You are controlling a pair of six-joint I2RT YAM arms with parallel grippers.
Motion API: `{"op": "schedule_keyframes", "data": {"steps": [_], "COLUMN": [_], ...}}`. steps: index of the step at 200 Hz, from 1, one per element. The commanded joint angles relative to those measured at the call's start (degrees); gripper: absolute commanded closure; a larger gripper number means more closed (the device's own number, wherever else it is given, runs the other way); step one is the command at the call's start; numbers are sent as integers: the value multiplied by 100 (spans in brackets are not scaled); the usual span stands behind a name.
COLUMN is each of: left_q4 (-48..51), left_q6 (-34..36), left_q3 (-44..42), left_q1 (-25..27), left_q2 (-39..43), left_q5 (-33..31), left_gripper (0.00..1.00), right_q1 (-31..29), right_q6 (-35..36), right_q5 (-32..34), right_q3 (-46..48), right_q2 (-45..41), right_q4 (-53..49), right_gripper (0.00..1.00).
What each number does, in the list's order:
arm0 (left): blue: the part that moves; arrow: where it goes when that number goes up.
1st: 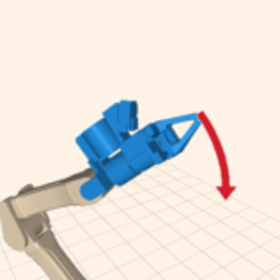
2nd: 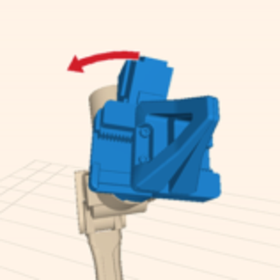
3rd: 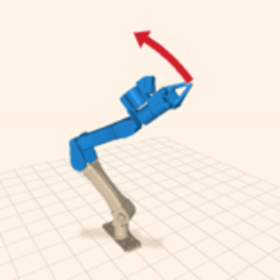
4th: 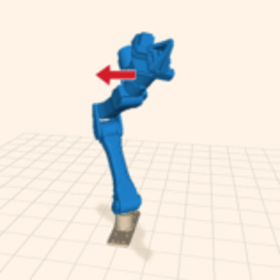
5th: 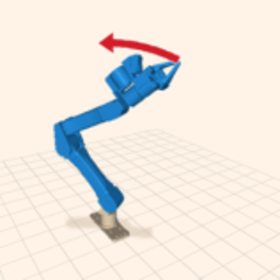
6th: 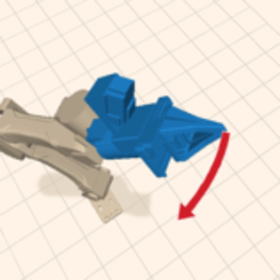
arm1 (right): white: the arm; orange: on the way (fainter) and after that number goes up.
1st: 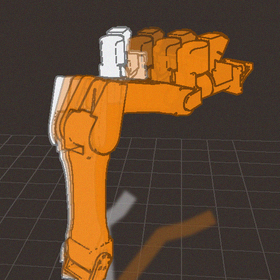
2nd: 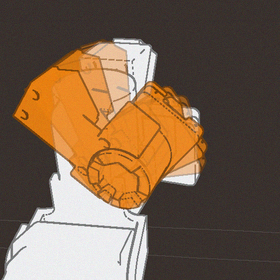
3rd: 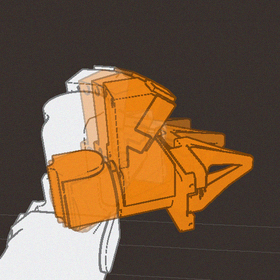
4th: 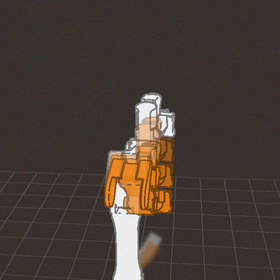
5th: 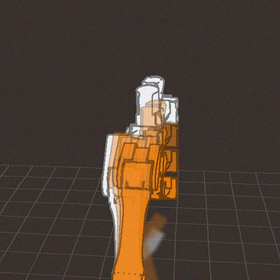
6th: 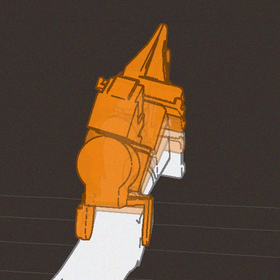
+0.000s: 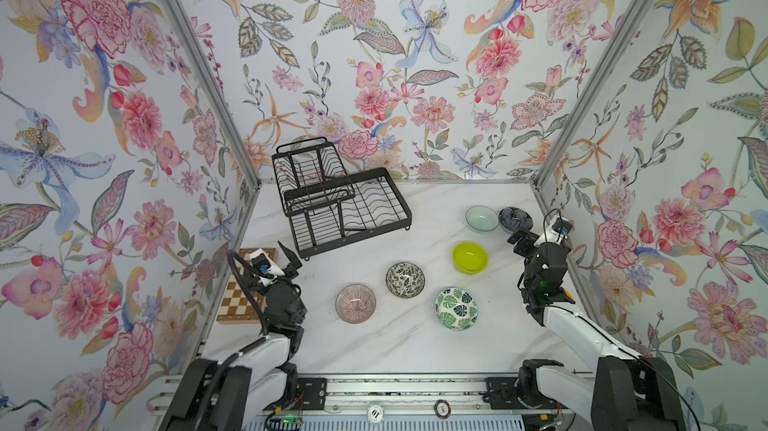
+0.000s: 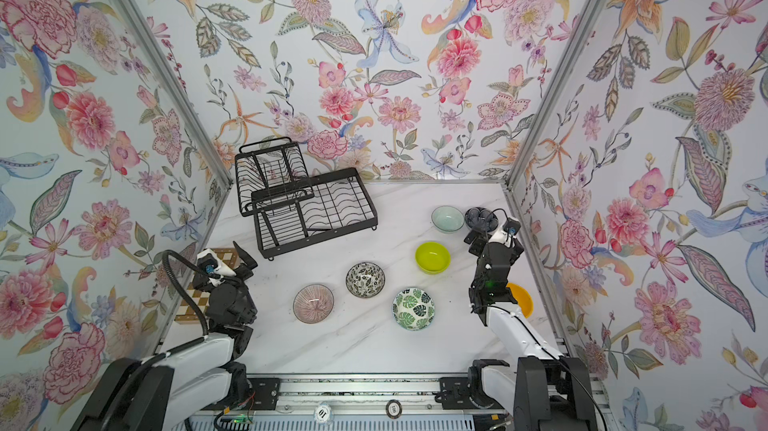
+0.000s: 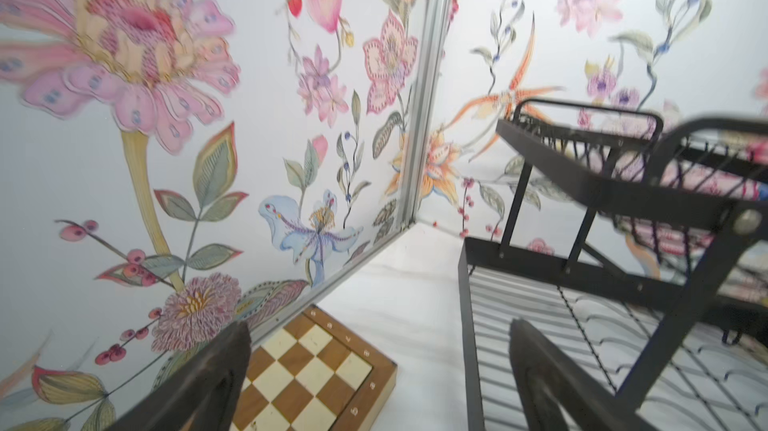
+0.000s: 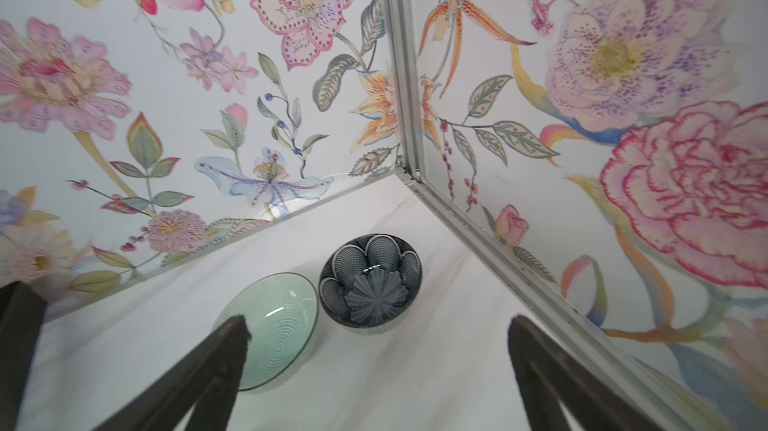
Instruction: Load the bowls into the dish rack
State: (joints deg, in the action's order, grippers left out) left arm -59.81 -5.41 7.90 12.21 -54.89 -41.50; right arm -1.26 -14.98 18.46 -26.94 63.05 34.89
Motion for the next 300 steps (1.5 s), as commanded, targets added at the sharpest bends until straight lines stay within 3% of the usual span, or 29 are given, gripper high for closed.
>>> {"op": "schedule_keyframes", "data": {"steps": [1, 37, 73, 93, 112, 151, 173, 197, 234, 258, 300], "left_q4": [3694, 5110, 5442, 5359, 5232, 4583, 4689, 4551, 4468, 4463, 4711], "left_q6": [-1995, -2875, -3306, -3495, -3537, -3407, -3277, -3224, -3177, -3143, -3215], "left_q3": [856, 1099, 1244, 1230, 1153, 942, 1093, 1129, 1169, 1179, 1161], "left_q1": [50, 65, 149, 318, 526, 1093, 1286, 1361, 1389, 1398, 1405], "left_q2": [1093, 1741, 1401, 1302, 1281, 1014, 726, 565, 358, 291, 528], "left_q5": [-381, 1339, 2703, 3117, 3198, 3433, 3420, 3503, 3596, 3606, 3536], "left_gripper": [1, 1, 1, 1, 1, 1, 1, 1, 1, 1, 1], "right_q1": [58, -208, -1072, -1487, -1811, -2282, -2438, -2571, -2694, -2746, -2845], "right_q6": [-461, -672, -515, -429, -345, -109, -22, -51, -169, -216, -94], "right_q5": [-887, -1443, -1645, -1764, -1845, -1818, -1740, -1728, -1680, -1629, -1331], "right_q3": [-460, -1693, -2766, -3434, -4105, -5474, -6228, -6703, -7557, -7887, -8412], "right_q2": [-72, 851, 2049, 2801, 3598, 4945, 5591, 6044, 6772, 7070, 7408], "right_q4": [-1167, -2261, -2544, -2582, -2607, -2948, -3336, -3400, -3867, -3978, -4344], "right_gripper": [1, 2, 2, 8, 18, 24, 30, 32, 47, 49, 62]}}
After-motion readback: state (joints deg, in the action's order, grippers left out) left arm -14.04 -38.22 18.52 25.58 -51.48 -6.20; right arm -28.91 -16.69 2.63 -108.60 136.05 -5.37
